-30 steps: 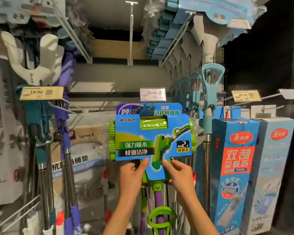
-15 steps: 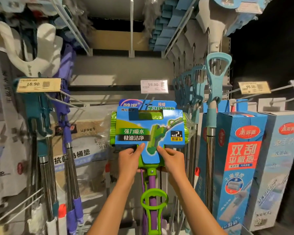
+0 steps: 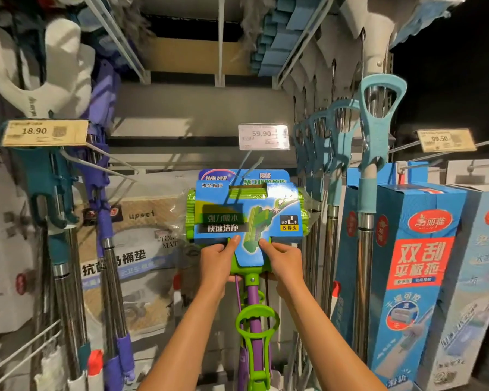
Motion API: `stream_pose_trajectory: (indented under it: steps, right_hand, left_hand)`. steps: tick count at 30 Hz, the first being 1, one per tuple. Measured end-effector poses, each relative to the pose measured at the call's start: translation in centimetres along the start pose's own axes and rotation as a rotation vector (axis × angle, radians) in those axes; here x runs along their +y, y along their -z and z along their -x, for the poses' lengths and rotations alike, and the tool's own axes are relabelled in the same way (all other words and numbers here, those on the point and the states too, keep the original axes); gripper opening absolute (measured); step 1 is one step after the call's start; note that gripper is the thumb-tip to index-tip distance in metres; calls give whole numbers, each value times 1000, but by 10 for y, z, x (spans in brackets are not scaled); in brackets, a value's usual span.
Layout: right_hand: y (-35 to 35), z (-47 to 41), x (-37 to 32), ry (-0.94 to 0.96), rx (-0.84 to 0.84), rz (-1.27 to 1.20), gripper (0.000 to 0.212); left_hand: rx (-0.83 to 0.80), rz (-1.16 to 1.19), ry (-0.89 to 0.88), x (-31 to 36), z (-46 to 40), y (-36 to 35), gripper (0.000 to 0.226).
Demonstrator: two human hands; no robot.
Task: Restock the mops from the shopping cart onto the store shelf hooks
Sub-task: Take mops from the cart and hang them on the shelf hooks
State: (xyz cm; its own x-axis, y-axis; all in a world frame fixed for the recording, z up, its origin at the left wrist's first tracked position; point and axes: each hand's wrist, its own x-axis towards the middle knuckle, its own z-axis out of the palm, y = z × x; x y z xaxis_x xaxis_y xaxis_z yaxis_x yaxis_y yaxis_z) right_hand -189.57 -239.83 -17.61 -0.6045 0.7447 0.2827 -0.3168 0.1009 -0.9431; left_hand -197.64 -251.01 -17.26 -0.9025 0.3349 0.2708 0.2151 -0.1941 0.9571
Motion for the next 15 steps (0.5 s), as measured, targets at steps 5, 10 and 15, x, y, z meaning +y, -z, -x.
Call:
stream_pose_trajectory:
  steps: [5,10,15]
  right_hand:
    - [-8,-24,12,-22,4,12,21]
    - [-15,-40,27,-47,-15,0,17]
    - [-16,-49,45,-35,-44,-5,19]
  left_hand:
    - [-19,30,53,-10,-26,-3,46]
    - [27,-22,34,-18,-44,-3,39]
    - [-19,-56,33,-31,-51,2,42]
